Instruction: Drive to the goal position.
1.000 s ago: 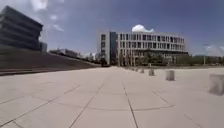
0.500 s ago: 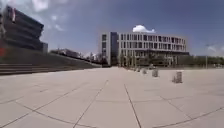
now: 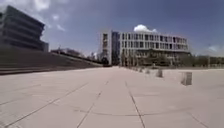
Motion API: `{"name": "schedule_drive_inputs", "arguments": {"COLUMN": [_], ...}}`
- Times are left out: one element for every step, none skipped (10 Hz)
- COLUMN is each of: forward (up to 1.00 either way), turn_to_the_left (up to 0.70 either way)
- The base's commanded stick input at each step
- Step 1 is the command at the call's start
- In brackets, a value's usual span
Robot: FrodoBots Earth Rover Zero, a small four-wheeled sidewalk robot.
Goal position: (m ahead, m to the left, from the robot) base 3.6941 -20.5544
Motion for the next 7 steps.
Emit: {"name": "schedule_drive_inputs", "arguments": {"forward": [1.0,1.0,1.0,1.0,1.0,1.0,1.0], "turn_to_the_left": [0.01,0.01,0.01,0.01,0.01,-0.38,-0.39]}}
